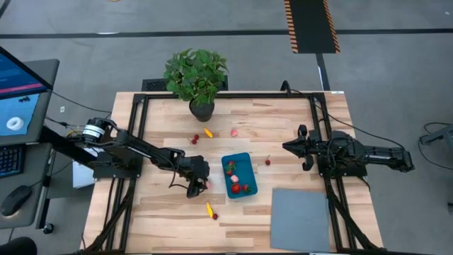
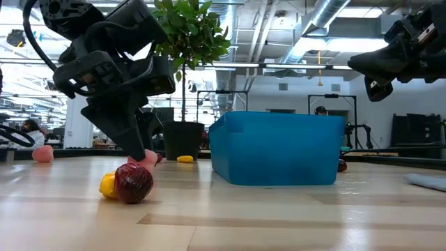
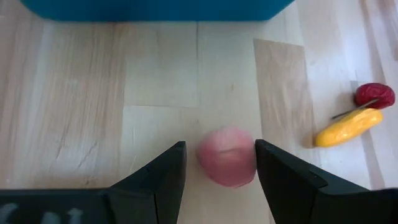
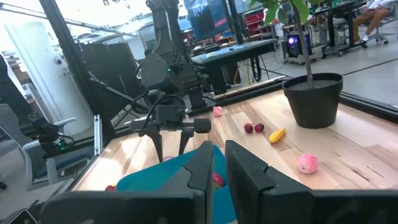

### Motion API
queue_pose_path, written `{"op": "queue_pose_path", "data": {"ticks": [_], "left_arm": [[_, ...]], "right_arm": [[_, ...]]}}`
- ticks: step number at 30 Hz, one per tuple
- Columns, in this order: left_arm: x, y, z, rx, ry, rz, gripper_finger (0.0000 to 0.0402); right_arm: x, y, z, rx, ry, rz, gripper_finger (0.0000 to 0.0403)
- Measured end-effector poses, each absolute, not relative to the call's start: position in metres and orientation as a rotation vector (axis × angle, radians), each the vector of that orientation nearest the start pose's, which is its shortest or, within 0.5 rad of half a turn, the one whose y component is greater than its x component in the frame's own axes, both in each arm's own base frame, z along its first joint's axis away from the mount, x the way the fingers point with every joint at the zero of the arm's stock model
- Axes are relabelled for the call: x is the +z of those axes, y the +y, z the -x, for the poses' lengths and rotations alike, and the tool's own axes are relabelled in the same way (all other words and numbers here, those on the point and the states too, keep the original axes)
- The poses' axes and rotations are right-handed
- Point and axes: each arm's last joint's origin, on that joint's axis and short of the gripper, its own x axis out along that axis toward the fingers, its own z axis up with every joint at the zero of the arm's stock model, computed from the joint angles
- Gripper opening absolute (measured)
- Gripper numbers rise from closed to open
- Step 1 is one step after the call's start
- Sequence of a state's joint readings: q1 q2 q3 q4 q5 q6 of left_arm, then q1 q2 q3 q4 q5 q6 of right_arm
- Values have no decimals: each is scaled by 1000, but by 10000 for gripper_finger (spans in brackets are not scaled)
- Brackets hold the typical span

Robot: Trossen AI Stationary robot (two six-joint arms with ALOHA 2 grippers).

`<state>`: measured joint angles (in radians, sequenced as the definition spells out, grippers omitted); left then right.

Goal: Pick and placing Produce into tupperware
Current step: Put the bottom apricot into the blue bin

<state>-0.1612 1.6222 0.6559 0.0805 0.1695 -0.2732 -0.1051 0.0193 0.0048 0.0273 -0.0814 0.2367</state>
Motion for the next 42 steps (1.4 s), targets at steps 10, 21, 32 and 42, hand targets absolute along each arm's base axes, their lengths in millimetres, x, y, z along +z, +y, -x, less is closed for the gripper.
{"op": "queue_pose_path", "data": {"ticks": [10, 21, 32, 42], "left_arm": [[124, -50, -277, -154, 943, 267, 162], [127, -48, -281, -184, 893, 224, 71], [160, -33, -285, -221, 692, 225, 91], [249, -13, -247, -230, 350, 173, 89]], "right_arm": [[166, -8, -98, -22, -15, -236, 66], [166, -8, -98, -22, -15, -236, 66], [166, -8, -98, -22, -17, -236, 66], [166, -8, -98, -22, -15, -236, 66]]}}
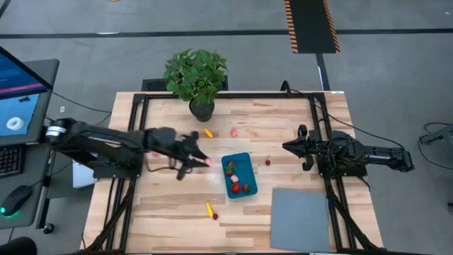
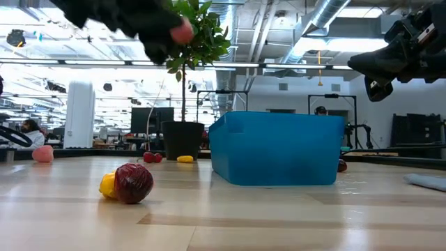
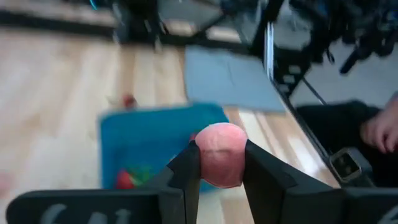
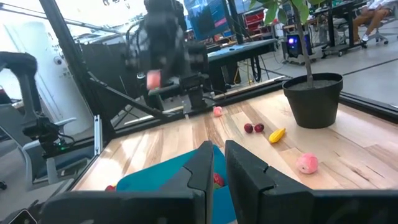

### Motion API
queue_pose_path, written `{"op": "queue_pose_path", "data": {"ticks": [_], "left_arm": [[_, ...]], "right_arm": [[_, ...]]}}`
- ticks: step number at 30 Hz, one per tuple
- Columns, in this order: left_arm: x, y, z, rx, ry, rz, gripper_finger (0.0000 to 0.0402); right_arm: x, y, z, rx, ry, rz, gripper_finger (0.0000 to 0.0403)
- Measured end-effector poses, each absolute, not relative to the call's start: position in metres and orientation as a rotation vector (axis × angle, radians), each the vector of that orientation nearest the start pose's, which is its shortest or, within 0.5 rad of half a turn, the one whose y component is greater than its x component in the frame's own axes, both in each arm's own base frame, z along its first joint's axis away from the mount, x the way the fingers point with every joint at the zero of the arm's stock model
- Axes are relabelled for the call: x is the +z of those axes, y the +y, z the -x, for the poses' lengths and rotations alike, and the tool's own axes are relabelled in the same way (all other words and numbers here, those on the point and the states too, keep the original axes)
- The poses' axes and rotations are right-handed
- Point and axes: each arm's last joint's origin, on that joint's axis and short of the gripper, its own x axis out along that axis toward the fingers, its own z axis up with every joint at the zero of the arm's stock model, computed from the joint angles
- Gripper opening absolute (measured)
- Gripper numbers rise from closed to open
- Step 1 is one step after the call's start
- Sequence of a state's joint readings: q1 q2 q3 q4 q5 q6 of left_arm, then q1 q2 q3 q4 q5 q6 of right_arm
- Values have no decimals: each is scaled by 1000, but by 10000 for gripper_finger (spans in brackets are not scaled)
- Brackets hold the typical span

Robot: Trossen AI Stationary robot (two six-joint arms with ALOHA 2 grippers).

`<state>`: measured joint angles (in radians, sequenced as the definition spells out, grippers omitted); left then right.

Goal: Pick and placing Produce into tupperware
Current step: Put the bottom apricot into the blue bin

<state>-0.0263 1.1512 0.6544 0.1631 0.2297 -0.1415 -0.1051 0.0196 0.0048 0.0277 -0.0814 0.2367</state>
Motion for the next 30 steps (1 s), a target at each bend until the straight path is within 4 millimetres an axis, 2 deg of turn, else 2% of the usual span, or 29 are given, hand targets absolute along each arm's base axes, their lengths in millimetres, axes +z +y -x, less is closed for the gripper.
{"op": "queue_pose_path", "data": {"ticks": [7, 15, 19, 23, 27, 30], "left_arm": [[298, -3, -186, -108, 189, 127, 92], [320, -2, -113, -48, 45, 116, 93], [315, -2, -86, -34, -47, 116, 93], [299, -1, -68, -14, -96, 145, 93], [276, 0, -59, -2, -121, 192, 94], [257, 0, -60, 13, -124, 226, 94]], "right_arm": [[166, -8, -98, -22, -14, -236, 66], [166, -8, -98, -22, -14, -236, 66], [166, -8, -98, -22, -14, -236, 66], [166, -8, -98, -22, -14, -236, 66], [166, -8, -98, -22, -15, -236, 66], [166, -8, -98, -23, -14, -236, 66]]}}
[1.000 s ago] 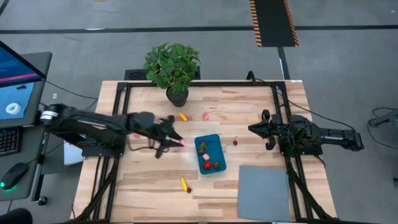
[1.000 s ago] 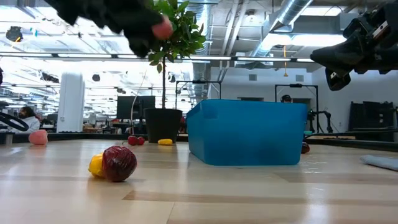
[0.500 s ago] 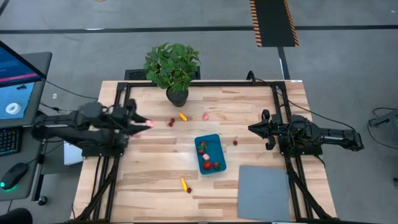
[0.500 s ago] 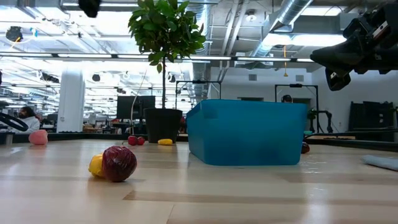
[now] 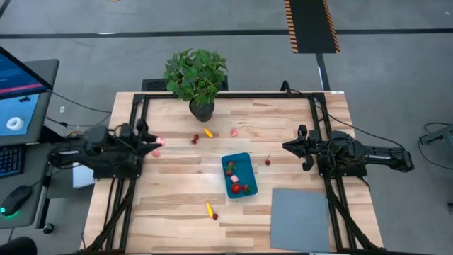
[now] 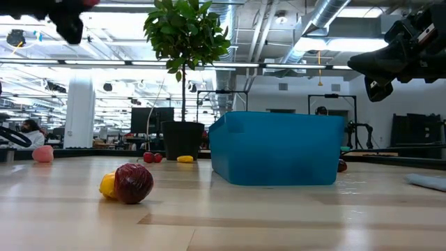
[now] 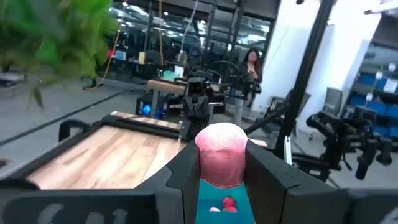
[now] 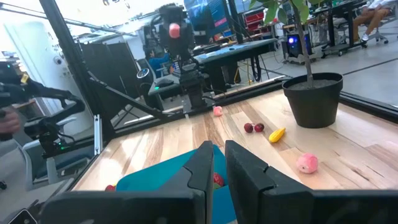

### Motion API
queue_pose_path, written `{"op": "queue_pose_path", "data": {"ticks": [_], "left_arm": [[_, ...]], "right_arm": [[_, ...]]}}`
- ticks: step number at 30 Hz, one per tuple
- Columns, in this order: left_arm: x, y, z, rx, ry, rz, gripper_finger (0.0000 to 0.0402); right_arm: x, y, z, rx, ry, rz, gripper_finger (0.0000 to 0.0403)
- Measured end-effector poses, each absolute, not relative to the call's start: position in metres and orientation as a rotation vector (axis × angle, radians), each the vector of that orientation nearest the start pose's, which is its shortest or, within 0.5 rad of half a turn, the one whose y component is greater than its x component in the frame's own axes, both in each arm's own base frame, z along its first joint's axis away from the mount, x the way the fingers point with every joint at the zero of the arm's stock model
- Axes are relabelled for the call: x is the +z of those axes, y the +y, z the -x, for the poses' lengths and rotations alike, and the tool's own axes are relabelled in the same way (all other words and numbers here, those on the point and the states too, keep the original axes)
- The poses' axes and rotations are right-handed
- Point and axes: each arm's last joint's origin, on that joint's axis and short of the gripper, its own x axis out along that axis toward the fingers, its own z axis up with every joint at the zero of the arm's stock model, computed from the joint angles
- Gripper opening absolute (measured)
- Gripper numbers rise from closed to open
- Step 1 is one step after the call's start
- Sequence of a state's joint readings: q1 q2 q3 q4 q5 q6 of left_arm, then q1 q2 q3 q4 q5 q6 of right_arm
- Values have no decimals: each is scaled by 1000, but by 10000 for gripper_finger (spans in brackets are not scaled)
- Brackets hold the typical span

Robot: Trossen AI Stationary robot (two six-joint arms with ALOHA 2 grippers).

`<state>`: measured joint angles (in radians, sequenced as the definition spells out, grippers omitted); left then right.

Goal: Pick and placing Produce into tupperware
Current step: Put the bottom apricot into the blue bin

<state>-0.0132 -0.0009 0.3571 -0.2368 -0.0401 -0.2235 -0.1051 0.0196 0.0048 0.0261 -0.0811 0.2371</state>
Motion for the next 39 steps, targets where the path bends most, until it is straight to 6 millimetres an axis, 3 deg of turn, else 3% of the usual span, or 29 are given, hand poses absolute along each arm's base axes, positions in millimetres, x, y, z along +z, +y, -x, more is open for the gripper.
{"op": "queue_pose_path", "data": {"ticks": [10, 15, 21, 30, 39], "left_arm": [[216, 0, -85, 7, -148, 282, 94], [184, 0, -96, 15, -122, 362, 94], [180, 1, -97, 30, -149, 334, 94], [171, 0, -98, 37, -44, -94, 94], [171, 5, -98, 210, 11, -552, 94]], "right_arm": [[166, -8, -98, -23, -13, -236, 66], [166, -8, -98, -24, -14, -236, 66], [166, -8, -98, -26, -15, -236, 66], [166, -8, -98, -25, -14, -236, 66], [166, -8, -98, -25, -14, -236, 66]]}}
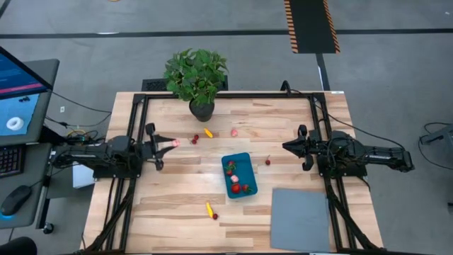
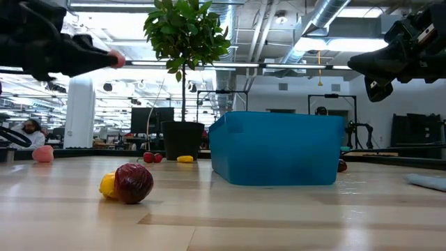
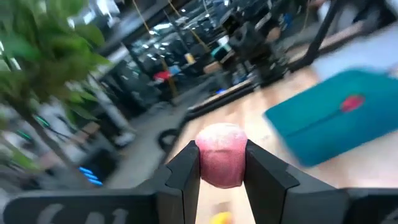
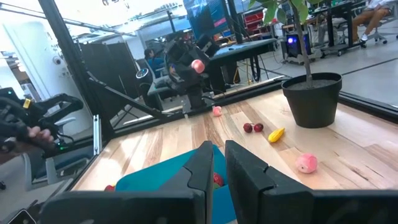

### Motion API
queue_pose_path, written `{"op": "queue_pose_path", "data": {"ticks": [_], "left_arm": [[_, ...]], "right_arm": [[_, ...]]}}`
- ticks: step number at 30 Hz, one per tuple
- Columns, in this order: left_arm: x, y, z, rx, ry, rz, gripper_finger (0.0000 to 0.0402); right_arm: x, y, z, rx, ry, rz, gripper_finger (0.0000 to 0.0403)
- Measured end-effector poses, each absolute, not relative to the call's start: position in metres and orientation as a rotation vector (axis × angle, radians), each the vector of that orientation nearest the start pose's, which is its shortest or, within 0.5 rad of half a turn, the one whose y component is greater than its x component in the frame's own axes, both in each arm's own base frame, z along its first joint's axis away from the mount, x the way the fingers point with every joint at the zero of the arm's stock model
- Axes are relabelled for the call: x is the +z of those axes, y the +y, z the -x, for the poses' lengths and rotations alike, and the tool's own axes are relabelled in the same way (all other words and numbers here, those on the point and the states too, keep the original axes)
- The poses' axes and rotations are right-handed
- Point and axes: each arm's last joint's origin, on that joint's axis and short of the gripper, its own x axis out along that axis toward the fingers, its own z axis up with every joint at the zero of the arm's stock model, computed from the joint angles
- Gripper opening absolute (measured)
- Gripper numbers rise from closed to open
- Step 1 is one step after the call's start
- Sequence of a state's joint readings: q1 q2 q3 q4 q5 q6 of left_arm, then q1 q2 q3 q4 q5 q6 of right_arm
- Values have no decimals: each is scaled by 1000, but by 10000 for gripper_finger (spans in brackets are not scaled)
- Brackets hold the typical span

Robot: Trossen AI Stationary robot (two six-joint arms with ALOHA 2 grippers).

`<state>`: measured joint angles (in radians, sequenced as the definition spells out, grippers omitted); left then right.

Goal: Pick and placing Produce into tupperware
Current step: Put the bottom apricot into the blue bin

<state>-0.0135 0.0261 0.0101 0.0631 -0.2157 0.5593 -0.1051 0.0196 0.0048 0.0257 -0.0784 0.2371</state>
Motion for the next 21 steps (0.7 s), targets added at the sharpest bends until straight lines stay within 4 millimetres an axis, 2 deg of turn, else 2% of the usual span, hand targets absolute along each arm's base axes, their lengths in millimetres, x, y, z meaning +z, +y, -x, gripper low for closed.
{"op": "queue_pose_path", "data": {"ticks": [4, 8, 14, 17, 21], "left_arm": [[171, 6, -98, 244, 44, -769, 94], [174, 9, -97, 353, 79, -851, 94], [176, 12, -95, 483, 176, -1076, 93], [176, 14, -94, 542, 230, -1118, 93], [177, 14, -94, 550, 211, -1076, 93]], "right_arm": [[166, -8, -98, -25, -14, -236, 66], [166, -8, -98, -25, -14, -236, 66], [166, -8, -98, -25, -14, -236, 66], [166, -8, -98, -25, -14, -236, 66], [166, -8, -98, -25, -14, -236, 66]]}}
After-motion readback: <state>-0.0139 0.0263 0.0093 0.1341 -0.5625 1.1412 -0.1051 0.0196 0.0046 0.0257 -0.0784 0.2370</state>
